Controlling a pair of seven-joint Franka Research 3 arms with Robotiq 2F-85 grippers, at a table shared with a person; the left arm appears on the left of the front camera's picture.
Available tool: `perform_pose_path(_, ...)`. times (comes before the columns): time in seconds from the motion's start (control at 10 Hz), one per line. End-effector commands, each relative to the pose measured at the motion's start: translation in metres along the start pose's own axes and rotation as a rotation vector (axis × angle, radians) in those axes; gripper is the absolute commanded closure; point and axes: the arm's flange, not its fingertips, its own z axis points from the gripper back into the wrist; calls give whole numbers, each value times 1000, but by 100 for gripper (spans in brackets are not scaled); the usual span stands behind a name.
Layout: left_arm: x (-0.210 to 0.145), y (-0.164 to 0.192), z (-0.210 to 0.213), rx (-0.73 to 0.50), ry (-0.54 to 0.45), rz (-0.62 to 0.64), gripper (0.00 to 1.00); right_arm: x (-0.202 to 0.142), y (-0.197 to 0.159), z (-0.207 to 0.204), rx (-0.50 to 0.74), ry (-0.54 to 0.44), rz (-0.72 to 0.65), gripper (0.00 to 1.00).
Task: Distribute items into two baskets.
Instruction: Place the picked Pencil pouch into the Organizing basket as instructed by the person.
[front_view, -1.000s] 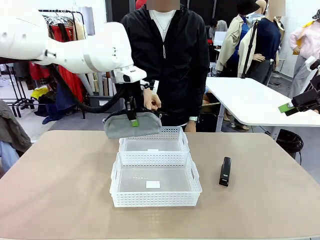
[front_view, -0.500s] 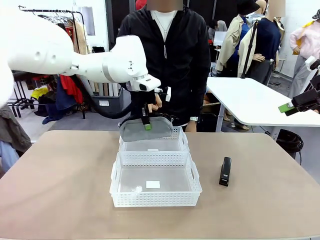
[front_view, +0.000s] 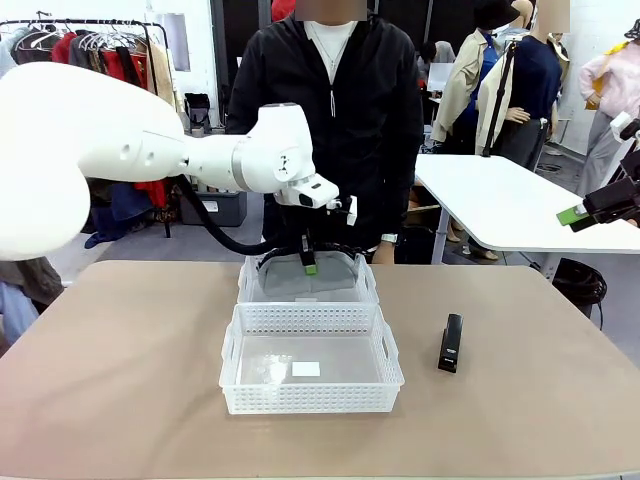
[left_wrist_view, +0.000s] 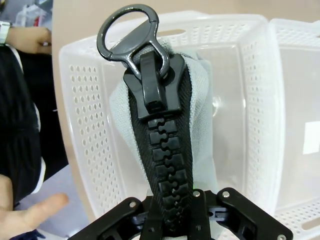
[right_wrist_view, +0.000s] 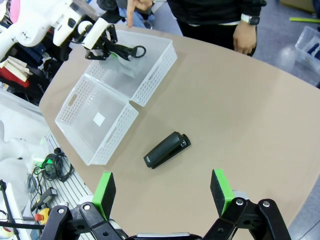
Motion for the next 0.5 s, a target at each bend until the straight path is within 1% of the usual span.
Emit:
perform_pose_path(0.0,6,10,-8,14,16,3,100,1,1,1,2,-3,0,0)
perform_pose_path(0.4,8,10,-42,-24,43,-8,100,1,1,1,2,-3,0,0)
